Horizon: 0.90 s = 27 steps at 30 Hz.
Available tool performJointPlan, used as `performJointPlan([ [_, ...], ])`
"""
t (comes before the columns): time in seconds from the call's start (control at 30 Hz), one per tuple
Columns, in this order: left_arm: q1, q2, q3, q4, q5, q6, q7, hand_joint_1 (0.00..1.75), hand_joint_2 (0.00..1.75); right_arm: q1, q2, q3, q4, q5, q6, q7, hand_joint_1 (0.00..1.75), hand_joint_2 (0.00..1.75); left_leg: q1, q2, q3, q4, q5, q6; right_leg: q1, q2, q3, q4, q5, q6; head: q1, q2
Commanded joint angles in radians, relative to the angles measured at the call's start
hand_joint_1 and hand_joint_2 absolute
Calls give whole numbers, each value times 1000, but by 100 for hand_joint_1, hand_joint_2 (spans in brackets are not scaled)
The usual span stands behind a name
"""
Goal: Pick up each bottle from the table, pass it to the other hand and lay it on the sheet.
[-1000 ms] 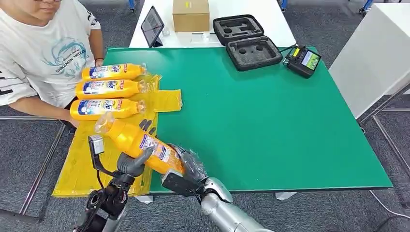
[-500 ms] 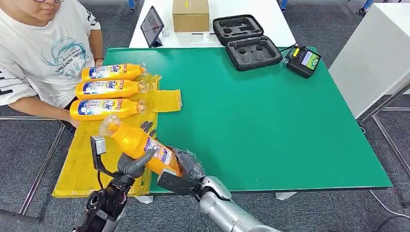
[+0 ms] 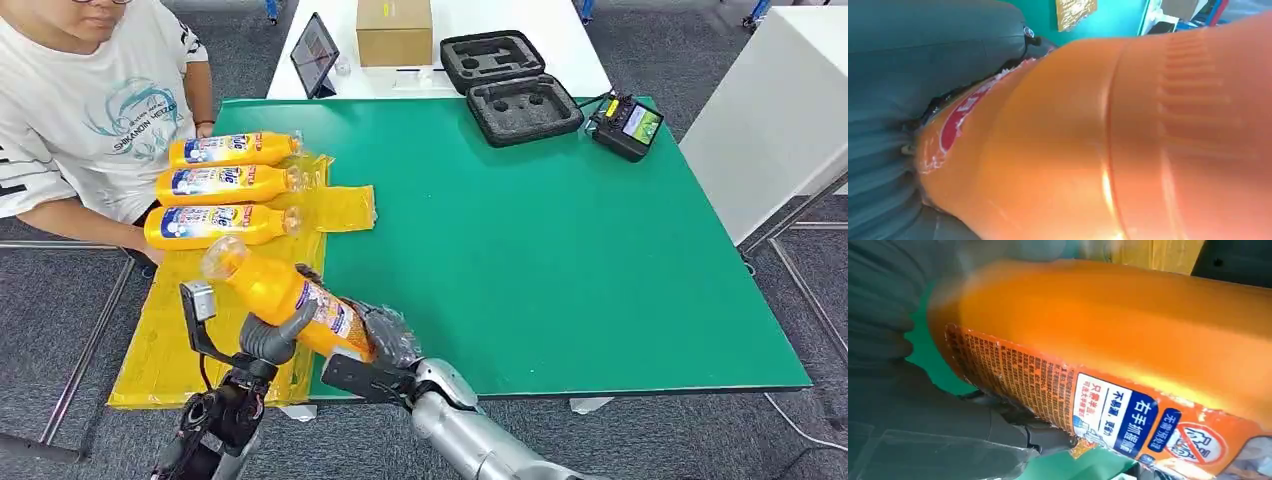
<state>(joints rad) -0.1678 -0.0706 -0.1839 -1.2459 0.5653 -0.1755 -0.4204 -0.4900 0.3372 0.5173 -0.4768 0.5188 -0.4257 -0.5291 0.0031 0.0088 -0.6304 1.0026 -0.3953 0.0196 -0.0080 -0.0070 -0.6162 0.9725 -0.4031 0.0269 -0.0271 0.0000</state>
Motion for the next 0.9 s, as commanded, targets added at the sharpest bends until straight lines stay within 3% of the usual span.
performJointPlan([
  [0.03,-69,-2,-7,4,-41,52,-37,175,175,12,7,31,-6,36,19,-37,54,175,1,-4,3,1,-2,-1,1,-3,4,0,-3,-1,0,0],
  [0.07,-65,-2,0,-2,-46,63,-45,175,175,12,8,22,-13,32,15,-41,0,175,1,-3,2,0,-1,-1,1,-2,3,0,-2,-1,0,0],
  [0.17,-66,3,11,-16,-85,107,-79,175,175,7,7,13,-35,28,8,-52,0,175,1,-2,1,0,-1,-1,1,-1,2,0,-1,-1,0,0],
  [0.2,-68,5,13,-17,-84,106,-79,175,175,4,5,12,-37,28,9,-52,0,0,1,-3,3,1,-2,-1,1,-2,4,1,-2,-1,0,0],
  [0.27,-65,8,28,-41,-192,211,-145,175,175,25,0,-18,-103,2,-19,-75,0,0,1,-3,1,0,-1,-1,1,-2,2,0,-1,-1,-1,0],
  [0.4,-61,39,88,-88,-537,532,-278,175,175,114,-61,-46,-440,-53,-133,-131,0,0,2,-2,2,1,-2,-1,1,-1,3,1,-2,-1,0,0],
  [0.47,-73,53,105,-75,-723,698,-278,175,175,170,-97,-40,-607,-61,-170,-135,0,0,1,-1,0,0,0,-1,1,-1,1,0,-1,0,0,0],
  [0.7,-76,51,109,-72,-726,696,-278,175,175,183,-100,-31,-624,-58,-171,-121,0,0,1,-2,3,0,-1,-1,1,-2,4,0,-2,-1,0,0],
  [0.8,-108,79,103,-6,-934,834,-261,175,175,214,-133,23,-756,-122,-272,-169,0,0,1,-2,2,0,-1,-1,0,-2,3,0,-2,-1,0,0],
  [0.9,-146,59,202,31,-1264,874,-203,175,175,269,-120,7,-906,-48,-272,-169,0,0,1,-5,2,1,-2,-1,1,-4,4,1,-3,-1,0,0],
])
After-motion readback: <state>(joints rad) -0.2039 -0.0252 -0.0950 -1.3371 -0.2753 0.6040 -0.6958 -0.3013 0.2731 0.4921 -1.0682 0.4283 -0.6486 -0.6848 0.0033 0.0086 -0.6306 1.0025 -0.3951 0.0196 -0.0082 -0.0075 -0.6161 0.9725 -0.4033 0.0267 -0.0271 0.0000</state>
